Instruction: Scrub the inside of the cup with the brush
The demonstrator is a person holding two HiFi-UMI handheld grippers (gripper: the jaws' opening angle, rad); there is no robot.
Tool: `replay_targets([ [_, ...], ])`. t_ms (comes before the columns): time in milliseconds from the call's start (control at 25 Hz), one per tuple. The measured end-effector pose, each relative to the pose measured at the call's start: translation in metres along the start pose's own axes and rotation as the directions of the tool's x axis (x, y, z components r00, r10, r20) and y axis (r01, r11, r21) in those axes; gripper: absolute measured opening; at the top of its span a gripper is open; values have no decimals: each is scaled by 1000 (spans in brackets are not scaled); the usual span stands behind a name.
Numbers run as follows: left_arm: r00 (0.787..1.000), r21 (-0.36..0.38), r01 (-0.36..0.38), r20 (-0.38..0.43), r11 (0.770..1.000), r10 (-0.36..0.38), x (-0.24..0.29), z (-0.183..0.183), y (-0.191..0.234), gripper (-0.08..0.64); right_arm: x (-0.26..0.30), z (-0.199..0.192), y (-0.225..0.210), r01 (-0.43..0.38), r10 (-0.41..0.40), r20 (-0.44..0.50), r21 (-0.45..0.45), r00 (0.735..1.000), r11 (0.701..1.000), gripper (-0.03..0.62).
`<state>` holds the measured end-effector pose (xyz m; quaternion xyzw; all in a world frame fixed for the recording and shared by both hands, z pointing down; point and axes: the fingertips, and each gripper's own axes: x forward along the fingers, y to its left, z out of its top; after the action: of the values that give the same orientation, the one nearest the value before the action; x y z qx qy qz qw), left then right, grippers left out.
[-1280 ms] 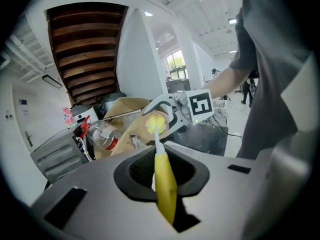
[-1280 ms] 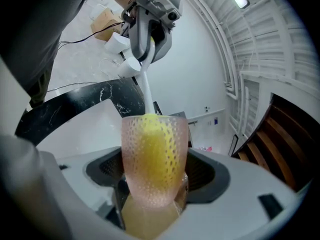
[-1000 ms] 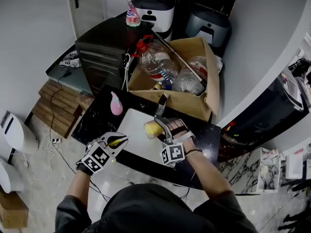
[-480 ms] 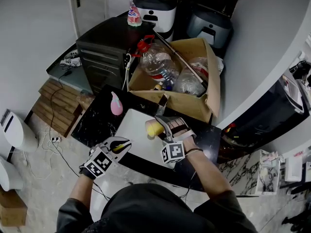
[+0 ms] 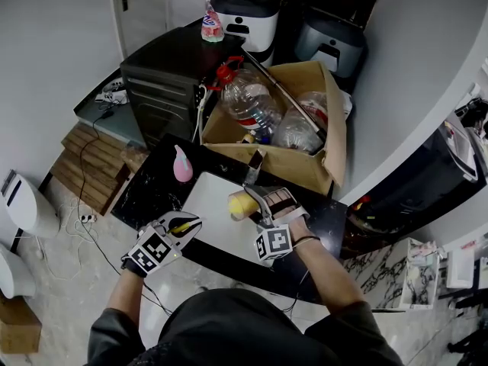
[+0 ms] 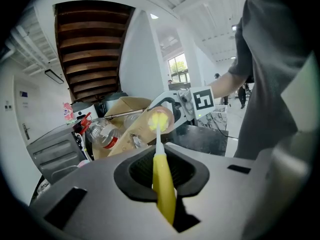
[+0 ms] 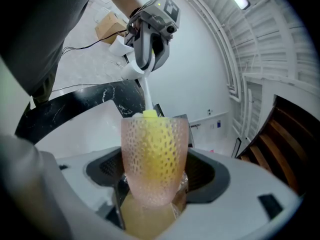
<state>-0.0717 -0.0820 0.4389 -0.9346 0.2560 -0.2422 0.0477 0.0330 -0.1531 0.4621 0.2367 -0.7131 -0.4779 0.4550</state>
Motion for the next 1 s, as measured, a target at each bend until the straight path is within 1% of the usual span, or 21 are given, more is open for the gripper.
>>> replay_targets([
  [200,1000,-11,19,14,1000,-18,6,1,-12,35,0,-3,-6,1,-1,-11,-11,1000,1000,359],
  [280,1000,6,23,12,1000,-23,7,4,-19,40,2,-6,-2,-12,11,-17,-13,1000,1000,359],
  [360,1000,29,18,-8,999,-18,8,2,-22,40,4,-9,3,-30,29,-25,-13,999,999,359],
  [520,1000,68,3,-32,998,-1,7,4,-16,38,5,-8,12,-53,52,-27,-25,998,998,359],
  [680,999,74,-10,-37,997,13,1,6,-4,35,3,-5,14,-55,55,-8,-33,998,998,359],
  [760,1000,54,-10,-29,999,11,-2,5,-1,35,1,-3,11,-51,51,0,-32,999,998,359],
  [920,1000,-36,0,9,999,0,-4,-4,-5,35,-2,-3,10,-59,59,7,-33,998,998,359],
  [1000,1000,-63,6,17,998,-5,-4,-8,-8,35,-2,-7,14,-69,69,10,-31,998,997,359],
])
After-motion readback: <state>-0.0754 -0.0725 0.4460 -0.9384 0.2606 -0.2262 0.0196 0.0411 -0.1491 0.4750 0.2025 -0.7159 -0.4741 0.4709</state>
